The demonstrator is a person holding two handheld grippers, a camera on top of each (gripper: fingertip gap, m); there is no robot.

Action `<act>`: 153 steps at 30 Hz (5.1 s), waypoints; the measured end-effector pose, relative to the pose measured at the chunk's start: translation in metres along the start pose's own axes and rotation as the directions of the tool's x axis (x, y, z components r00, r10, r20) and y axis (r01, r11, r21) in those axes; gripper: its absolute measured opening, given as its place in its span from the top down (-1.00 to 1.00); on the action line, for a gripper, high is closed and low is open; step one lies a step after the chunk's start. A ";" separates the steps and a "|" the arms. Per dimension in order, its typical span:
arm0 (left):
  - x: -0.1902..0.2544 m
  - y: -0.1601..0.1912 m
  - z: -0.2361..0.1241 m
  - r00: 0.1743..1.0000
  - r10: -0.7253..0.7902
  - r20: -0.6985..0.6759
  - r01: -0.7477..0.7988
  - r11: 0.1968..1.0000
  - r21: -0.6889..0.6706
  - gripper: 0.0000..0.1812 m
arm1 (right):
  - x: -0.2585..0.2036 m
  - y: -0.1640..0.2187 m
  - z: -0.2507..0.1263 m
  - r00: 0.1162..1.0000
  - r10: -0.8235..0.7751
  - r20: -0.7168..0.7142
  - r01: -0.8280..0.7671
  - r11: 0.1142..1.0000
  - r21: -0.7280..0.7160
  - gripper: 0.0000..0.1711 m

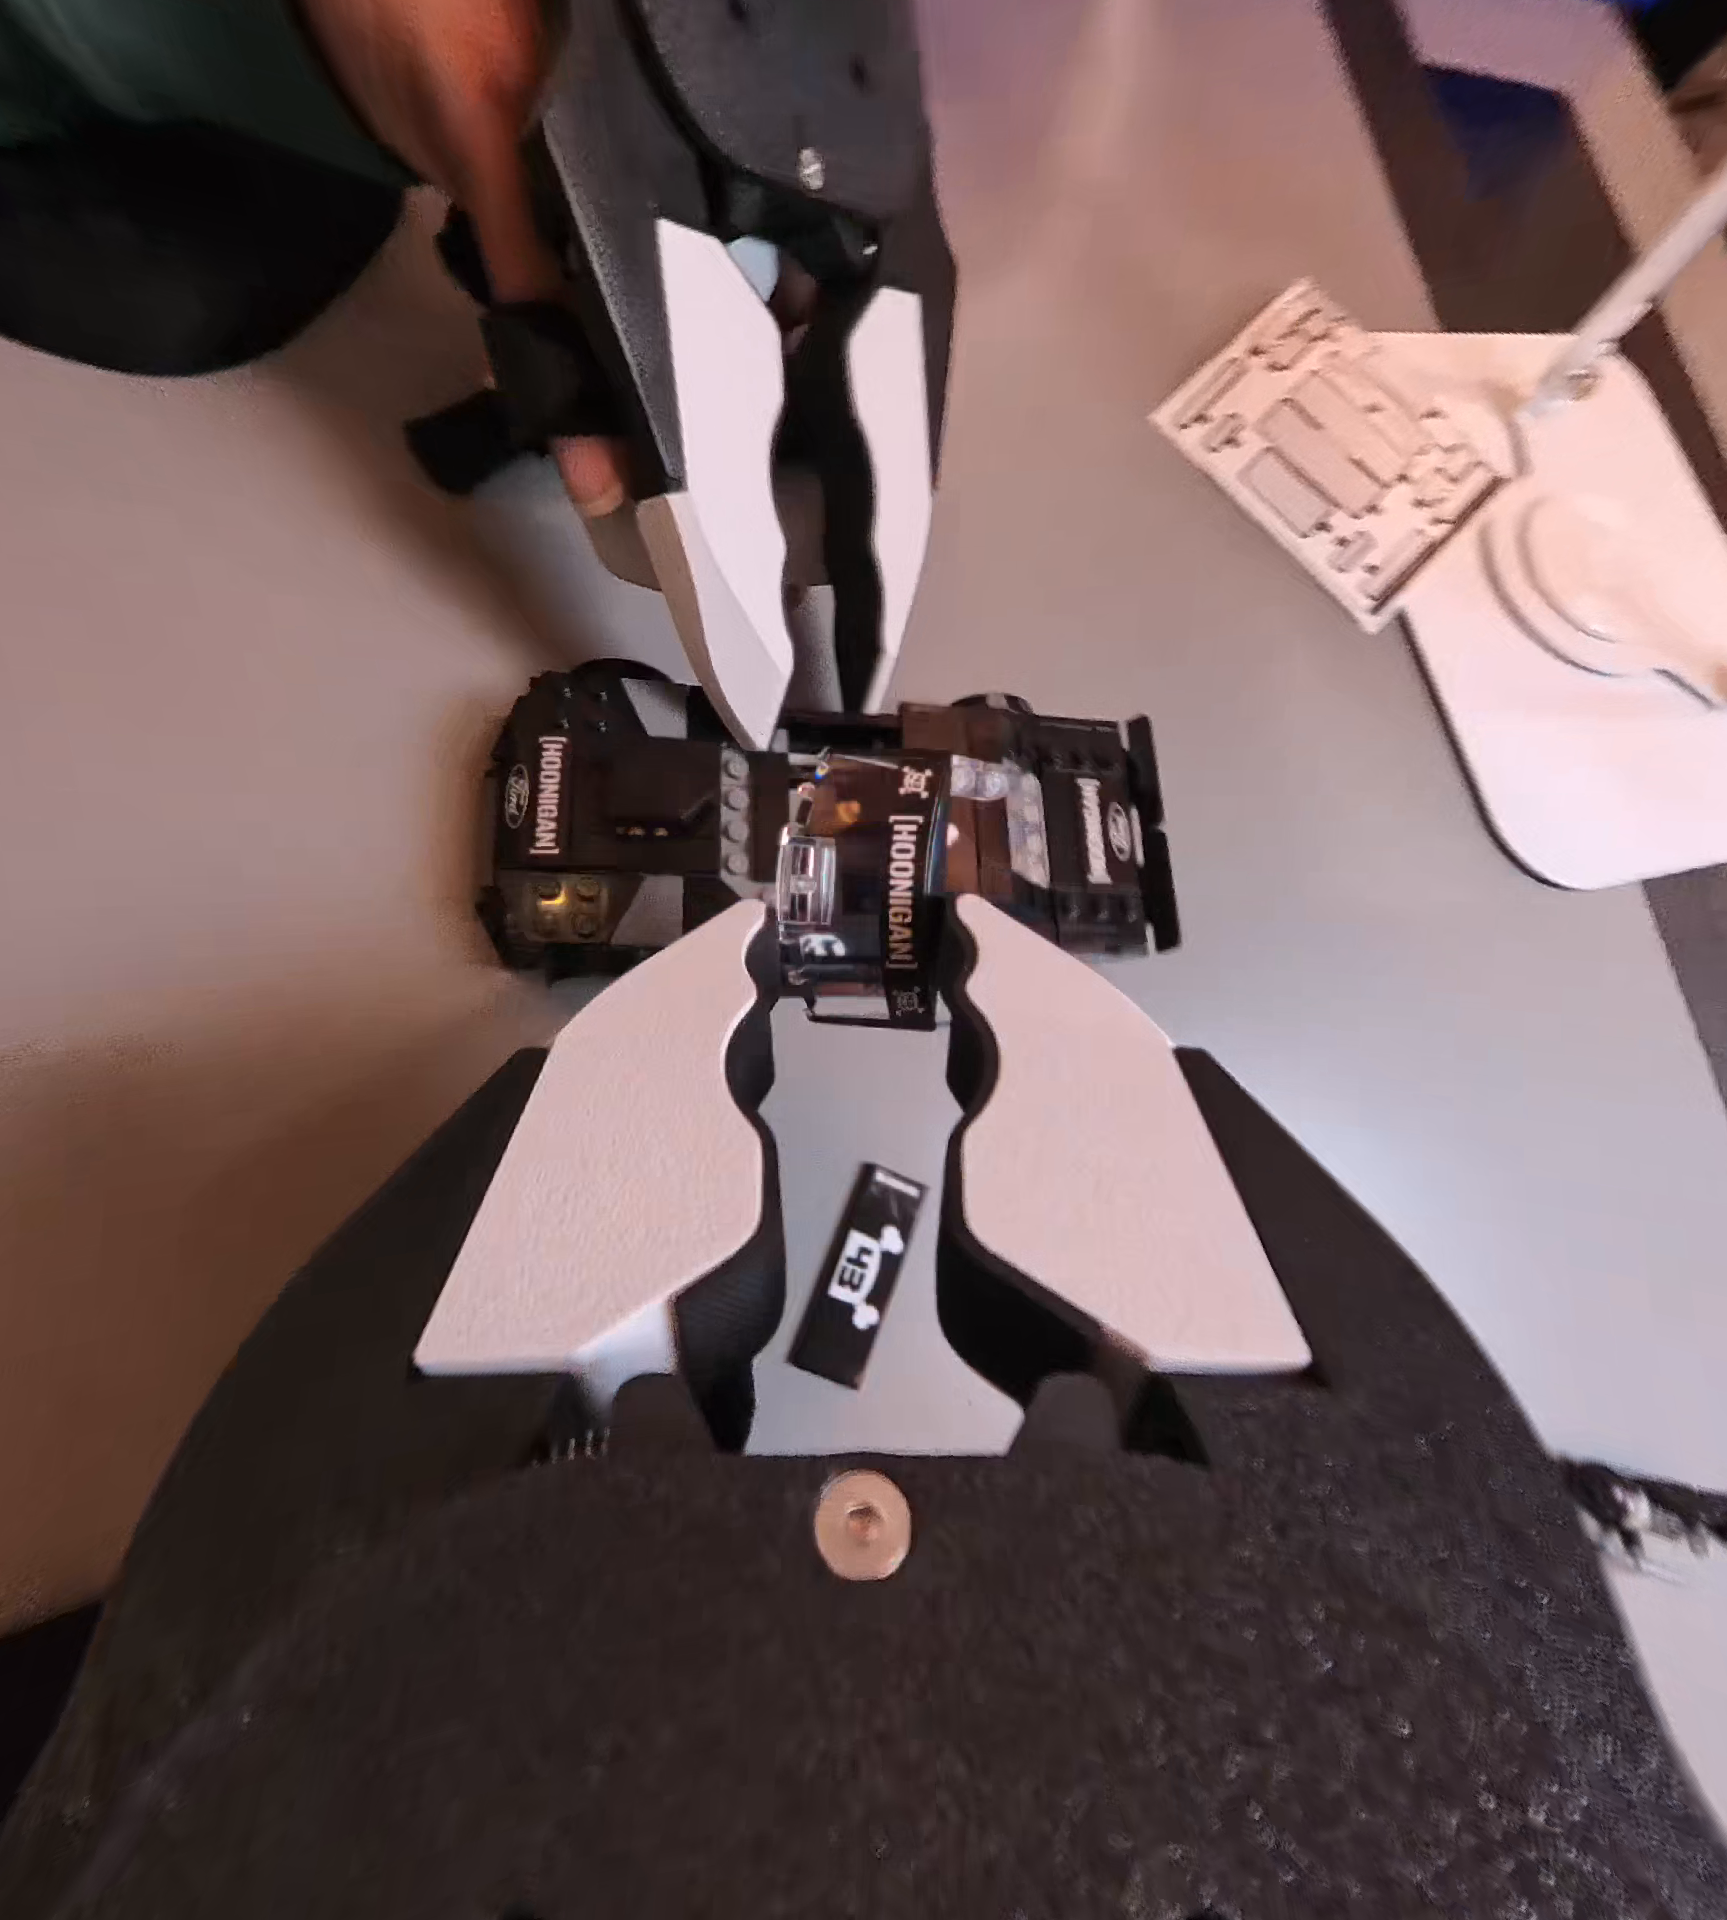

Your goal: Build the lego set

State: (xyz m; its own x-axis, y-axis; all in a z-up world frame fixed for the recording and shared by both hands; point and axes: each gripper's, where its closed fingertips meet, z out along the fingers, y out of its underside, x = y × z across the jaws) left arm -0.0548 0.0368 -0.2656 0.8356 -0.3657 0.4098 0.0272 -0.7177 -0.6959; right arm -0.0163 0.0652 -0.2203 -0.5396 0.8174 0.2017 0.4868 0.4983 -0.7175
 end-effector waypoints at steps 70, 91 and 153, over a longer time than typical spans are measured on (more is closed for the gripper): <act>0.021 -0.017 -0.015 0.990 0.080 -0.120 -0.054 0.976 0.211 0.78 | -0.018 0.005 0.026 0.907 0.241 0.344 -0.143 0.948 -0.286 0.79; 0.017 -0.008 -0.016 0.993 0.106 -0.048 -0.098 0.985 0.145 0.86 | -0.016 -0.002 0.024 0.980 0.042 0.196 0.013 0.963 -0.269 0.77; 0.019 0.017 -0.014 0.996 0.064 -0.068 -0.065 0.998 -0.008 0.71 | -0.027 -0.005 0.049 0.923 0.326 0.205 -0.204 0.866 -0.457 0.87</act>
State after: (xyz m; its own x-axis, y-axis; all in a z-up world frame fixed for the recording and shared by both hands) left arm -0.0463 0.0090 -0.2615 0.7965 -0.4504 0.4033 -0.0316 -0.6972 -0.7162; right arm -0.0380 0.0266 -0.2548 -0.4799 0.8578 -0.1840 0.8456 0.3964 -0.3576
